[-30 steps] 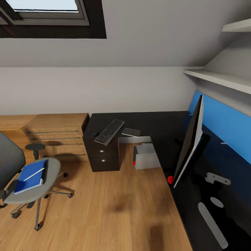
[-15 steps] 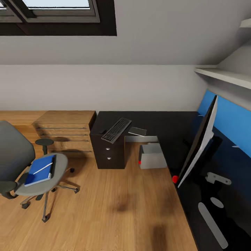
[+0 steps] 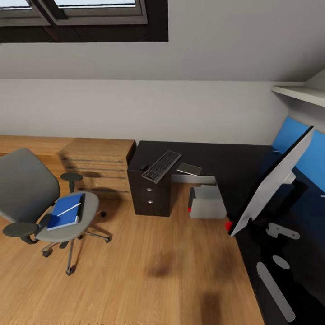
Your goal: In the bedroom, organize the workspace by keeping the computer under the desk, ensuring the monitor is on the desk, placing the keyboard on the desk next to the monitor, placing the mouse on the desk next to the keyboard, moving the folder from the swivel chair onto the desk next to the mouse, stacking the notebook on top of the folder with the pen on top of the notebook, and positioning the swivel chair next to the desk.
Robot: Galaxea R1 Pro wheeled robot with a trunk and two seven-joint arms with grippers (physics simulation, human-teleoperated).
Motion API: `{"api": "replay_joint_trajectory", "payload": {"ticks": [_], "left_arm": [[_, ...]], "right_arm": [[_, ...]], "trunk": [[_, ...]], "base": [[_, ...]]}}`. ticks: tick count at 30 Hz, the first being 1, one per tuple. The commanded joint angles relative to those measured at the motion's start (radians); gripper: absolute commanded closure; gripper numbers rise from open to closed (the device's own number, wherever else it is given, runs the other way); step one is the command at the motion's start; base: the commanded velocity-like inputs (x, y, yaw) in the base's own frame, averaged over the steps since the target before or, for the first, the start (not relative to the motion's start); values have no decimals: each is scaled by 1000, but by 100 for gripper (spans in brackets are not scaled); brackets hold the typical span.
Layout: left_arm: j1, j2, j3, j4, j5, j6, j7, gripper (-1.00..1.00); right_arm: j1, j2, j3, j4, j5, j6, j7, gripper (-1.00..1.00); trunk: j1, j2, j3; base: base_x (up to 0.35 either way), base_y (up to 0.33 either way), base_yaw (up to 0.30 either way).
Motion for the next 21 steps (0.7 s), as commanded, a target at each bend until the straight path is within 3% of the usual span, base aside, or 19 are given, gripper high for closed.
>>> {"api": "replay_joint_trajectory", "payload": {"ticks": [1,21], "left_arm": [[-1,0,2,1,10,-2,-9,-100],[-1,1,3,1,10,-2,-8,-100]], "right_arm": [[-1,-1,3,-2,-3,5,-7,-100],[-1,-3,1,-2,-5,4,-9,-100]], "trunk": [[1,-2,-3],[1,-2,-22]], "base": [[0,0,172],[0,0,148]]}}
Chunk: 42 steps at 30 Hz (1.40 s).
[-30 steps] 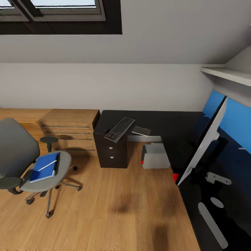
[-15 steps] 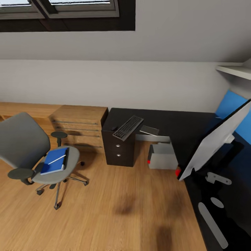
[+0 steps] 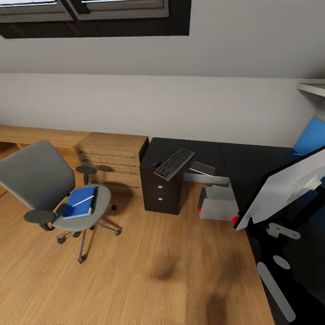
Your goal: In the bedroom, organize the workspace by keeping the computer under the desk, ensuring the monitor is on the desk, placing the keyboard on the desk next to the monitor, placing the mouse on the desk next to the keyboard, moving the folder from the swivel chair onto the desk next to the mouse, stacking the notebook on top of the folder with the pen on top of the notebook, and positioning the swivel chair next to the desk.
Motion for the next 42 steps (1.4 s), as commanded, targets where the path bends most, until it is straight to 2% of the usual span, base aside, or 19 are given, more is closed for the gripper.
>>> {"api": "replay_joint_trajectory", "payload": {"ticks": [1,9,33,42], "left_arm": [[-1,0,2,1,10,-2,-9,-100],[-1,0,2,1,10,-2,-9,-100],[-1,0,2,1,10,-2,-9,-100],[-1,0,2,1,10,-2,-9,-100]], "right_arm": [[-1,-1,3,-2,-3,5,-7,-100],[-1,-2,3,-1,-3,5,-8,-100],[-1,-3,3,7,-3,4,-6,-100],[-1,-4,0,13,-3,-54,-6,-100]], "trunk": [[1,-2,-2],[1,-2,2],[1,-2,30],[1,-2,41]], "base": [[0,0,29],[0,0,-74],[0,0,-196],[0,0,-202]]}}
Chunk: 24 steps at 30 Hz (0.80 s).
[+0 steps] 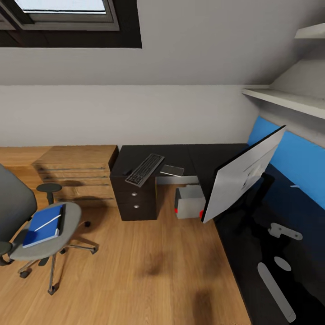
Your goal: In the bedroom, organize the workspace by keeping the computer under the desk, ensuring the monitor is on the desk, placing the keyboard on the desk next to the monitor, placing the mouse on the desk next to the keyboard, moving the folder from the swivel chair onto the desk next to the mouse, stacking the notebook on top of the folder with the pen on top of the notebook, and positioning the swivel chair next to the desk.
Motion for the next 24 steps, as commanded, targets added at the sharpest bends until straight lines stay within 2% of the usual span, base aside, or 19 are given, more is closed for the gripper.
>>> {"api": "replay_joint_trajectory", "payload": {"ticks": [1,14,24], "left_arm": [[-1,0,2,1,9,-2,-9,-100],[-1,0,3,1,10,-2,-9,-100],[-1,3,3,1,10,-2,-9,-100]], "right_arm": [[-1,-1,3,0,-5,-2,-8,-100],[-1,0,4,6,-5,-19,-9,-100],[-1,0,4,6,-4,-21,-10,-100]], "trunk": [[1,-2,-1],[1,-2,15],[1,-2,30]], "base": [[0,0,-202],[0,0,-167],[0,0,-24]]}}
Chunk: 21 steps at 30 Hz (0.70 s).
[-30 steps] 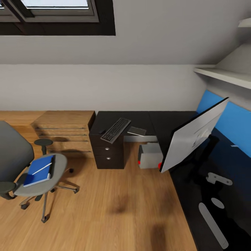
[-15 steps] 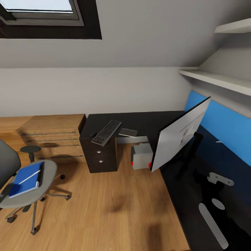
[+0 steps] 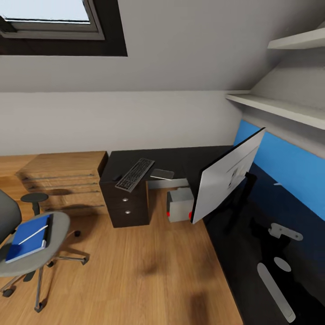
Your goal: In the bedroom, organize the workspace by keeping the computer under the desk, ensuring the monitor is on the desk, placing the keyboard on the desk next to the monitor, placing the mouse on the desk next to the keyboard, moving the folder from the swivel chair onto the desk next to the mouse, stacking the notebook on top of the folder with the pen on top of the notebook, and positioning the swivel chair next to the desk.
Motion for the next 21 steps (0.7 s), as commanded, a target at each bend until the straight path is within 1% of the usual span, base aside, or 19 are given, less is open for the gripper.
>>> {"api": "replay_joint_trajectory", "payload": {"ticks": [1,15,18,21], "left_arm": [[-1,0,1,1,10,-2,-9,-100],[-1,2,1,1,10,-4,-9,-100],[-1,6,1,1,10,-4,-9,-100],[-1,8,1,1,10,-4,-8,-100]], "right_arm": [[-1,-1,3,-1,-6,0,-7,-100],[-1,-1,3,-1,-3,-2,-8,-100],[-1,-1,3,-1,-3,-2,-8,-100],[-1,-1,3,-1,-3,-2,-8,-100]], "trunk": [[1,-2,0],[1,-2,21],[1,-2,25],[1,-2,29]], "base": [[0,0,45],[5,0,72],[123,0,34],[222,0,18]]}}
